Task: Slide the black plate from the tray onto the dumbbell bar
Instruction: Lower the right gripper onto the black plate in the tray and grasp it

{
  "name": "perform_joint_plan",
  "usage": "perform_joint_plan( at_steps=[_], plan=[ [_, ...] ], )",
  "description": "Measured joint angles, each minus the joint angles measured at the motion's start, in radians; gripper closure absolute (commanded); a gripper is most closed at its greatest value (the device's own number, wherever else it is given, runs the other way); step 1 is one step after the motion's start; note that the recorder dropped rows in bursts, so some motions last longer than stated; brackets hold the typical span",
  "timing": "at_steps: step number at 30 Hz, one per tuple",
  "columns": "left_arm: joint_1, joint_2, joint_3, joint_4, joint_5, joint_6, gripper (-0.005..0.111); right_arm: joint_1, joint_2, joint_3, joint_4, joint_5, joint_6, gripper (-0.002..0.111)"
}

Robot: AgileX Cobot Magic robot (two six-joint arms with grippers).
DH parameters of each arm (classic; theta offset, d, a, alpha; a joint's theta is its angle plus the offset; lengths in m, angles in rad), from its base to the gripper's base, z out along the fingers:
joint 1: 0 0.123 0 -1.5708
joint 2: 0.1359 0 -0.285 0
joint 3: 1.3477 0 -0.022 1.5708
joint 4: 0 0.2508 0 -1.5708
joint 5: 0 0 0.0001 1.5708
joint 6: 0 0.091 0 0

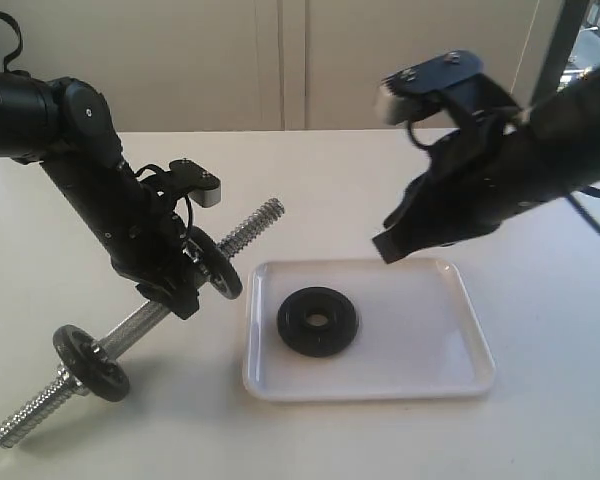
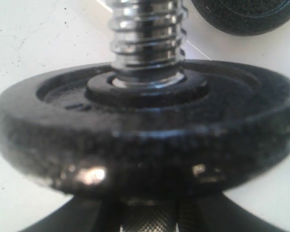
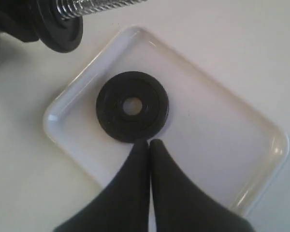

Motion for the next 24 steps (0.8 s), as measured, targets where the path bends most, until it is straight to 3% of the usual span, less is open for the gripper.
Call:
perform_joint_plan(
  at_steps=[4, 6, 8, 13, 15, 18, 24],
  plan=[
    [0.0, 0.0, 0.0, 0.0, -0.002, 0.0, 0.107, 0.081, 0.14, -0.108, -0.093, 0.0, 0.0, 0.107],
    [0.0, 0.0, 0.0, 0.0, -0.002, 0.0, 0.107, 0.11, 0.195, -0.155, -0.106, 0.002, 0.012, 0.1],
    [0.0, 0.0, 0.0, 0.0, -0.002, 0.0, 0.107, 0.13, 0.249, -0.205, -0.112, 0.012, 0.02, 0.087],
    [0.0, 0.0, 0.0, 0.0, -0.002, 0.0, 0.107, 0.16, 0.338, -0.286, -0.118, 0.048, 0.018, 0.03],
    [0.0, 0.0, 0.0, 0.0, -0.002, 0.0, 0.107, 0.173, 0.358, -0.295, -0.118, 0.042, 0.017, 0.014],
    [0.0, 0.0, 0.0, 0.0, -0.002, 0.0, 0.107, 0.19, 0.388, -0.298, -0.116, 0.024, -0.002, 0.008],
    [0.0, 0.0, 0.0, 0.0, -0.002, 0.0, 0.107, 0.209, 0.435, -0.298, -0.121, 0.022, -0.05, 0.008]
  ],
)
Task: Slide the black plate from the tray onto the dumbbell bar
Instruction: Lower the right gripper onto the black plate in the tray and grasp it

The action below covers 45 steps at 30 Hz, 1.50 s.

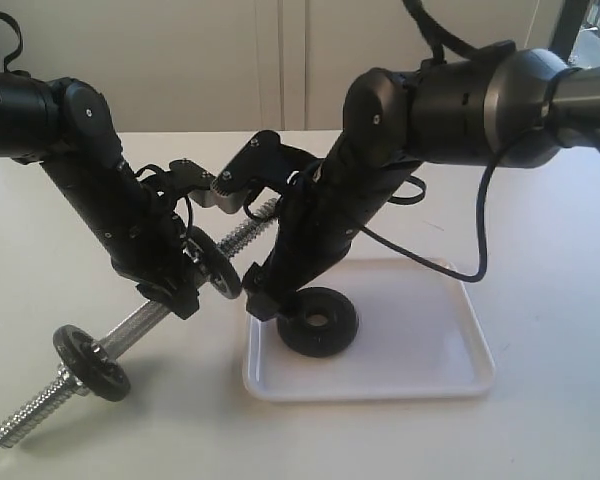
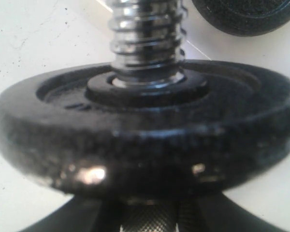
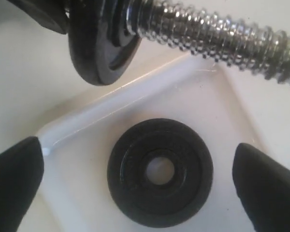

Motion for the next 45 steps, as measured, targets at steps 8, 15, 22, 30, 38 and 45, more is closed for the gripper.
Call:
perform_joint_plan(
  at_steps=[8, 15, 22, 30, 38, 45],
  plan=[
    [0.0, 0.0, 0.0, 0.0, 0.0, -0.002, 0.107, 0.001, 0.065, 0.0, -0.12, -0.041, 0.184, 0.008],
    [0.0, 0.0, 0.0, 0.0, 0.0, -0.002, 0.107, 0.001, 0.117, 0.0, -0.156, -0.057, 0.313, 0.008],
    [0.0, 0.0, 0.0, 0.0, 0.0, -0.002, 0.107, 0.001, 0.166, 0.0, -0.217, -0.069, 0.394, 0.008],
    [0.0, 0.0, 0.0, 0.0, 0.0, -0.002, 0.107, 0.001, 0.185, -0.002, -0.219, -0.069, 0.421, 0.008],
    [0.0, 0.0, 0.0, 0.0, 0.0, -0.002, 0.107, 0.001, 0.204, -0.006, -0.215, -0.048, 0.429, 0.008],
    [0.0, 0.0, 0.0, 0.0, 0.0, -0.002, 0.107, 0.001, 0.21, -0.014, -0.209, -0.018, 0.433, 0.049]
  ],
)
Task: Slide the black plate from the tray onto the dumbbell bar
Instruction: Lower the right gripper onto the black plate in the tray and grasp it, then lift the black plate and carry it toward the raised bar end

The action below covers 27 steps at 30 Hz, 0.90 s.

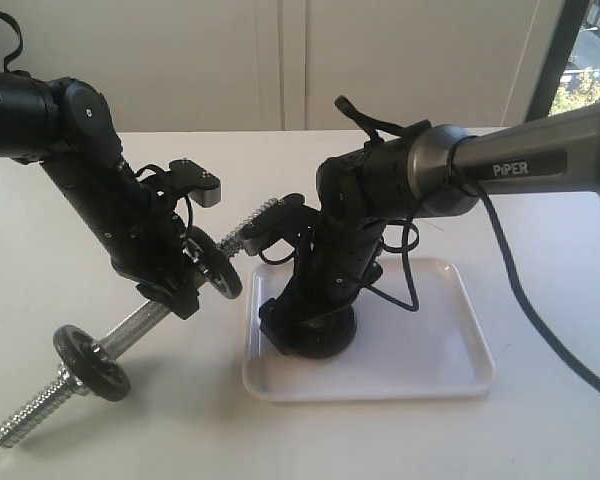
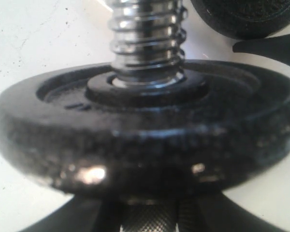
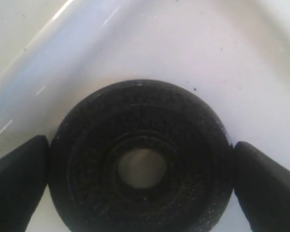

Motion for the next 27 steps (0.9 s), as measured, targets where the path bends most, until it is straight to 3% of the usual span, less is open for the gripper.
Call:
perform_joint_plan(
  at_steps=[4, 8, 19, 27],
  plan=[
    [0.0, 0.0, 0.0, 0.0, 0.0, 0.0, 0.107, 0.0, 0.0, -0.002, 0.0, 0.014, 0.002, 0.084],
    [0.0, 0.0, 0.0, 0.0, 0.0, 0.0, 0.107, 0.0, 0.0, -0.002, -0.002, 0.026, 0.016, 0.109],
    [0.0, 0.0, 0.0, 0.0, 0.0, 0.0, 0.107, -0.013, -0.14, 0.001, 0.021, 0.146, -0.027, 0.108],
    [0.0, 0.0, 0.0, -0.003, 0.006, 0.028, 0.107, -0.194, -0.236, -0.101, 0.358, 0.251, -0.244, 0.108]
  ],
)
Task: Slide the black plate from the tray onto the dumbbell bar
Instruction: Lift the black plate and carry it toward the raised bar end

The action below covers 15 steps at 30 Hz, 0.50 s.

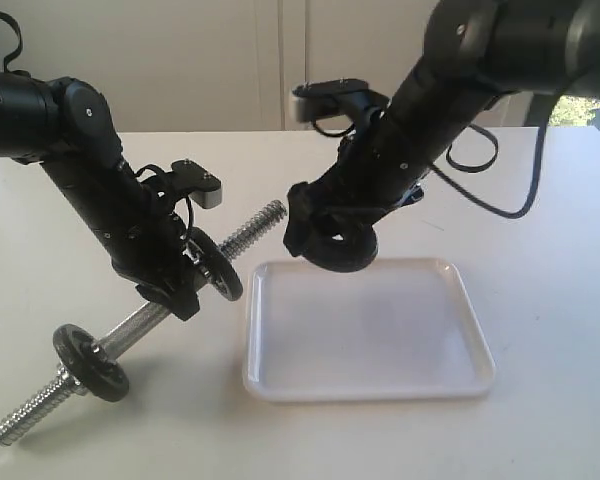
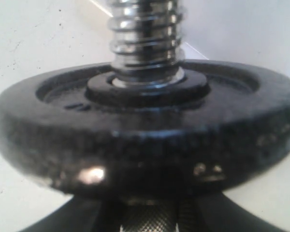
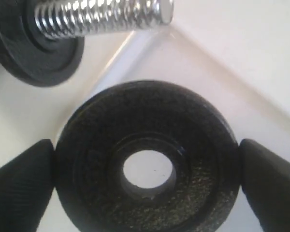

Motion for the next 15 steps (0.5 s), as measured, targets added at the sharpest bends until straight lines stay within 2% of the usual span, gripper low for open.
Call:
perform_joint_plan(
  at_steps=[11, 15],
  plan=[
    [0.0, 0.0, 0.0, -0.041, 0.031, 0.102, 0.107, -0.23, 0.075, -0.011, 0.537, 0.19, -0.243, 0.108],
    [0.0, 0.0, 0.0, -0.067, 0.051, 0.143, 0.107, -0.276, 0.149, -0.011, 0.648, 0.239, -0.277, 0.108]
  ],
)
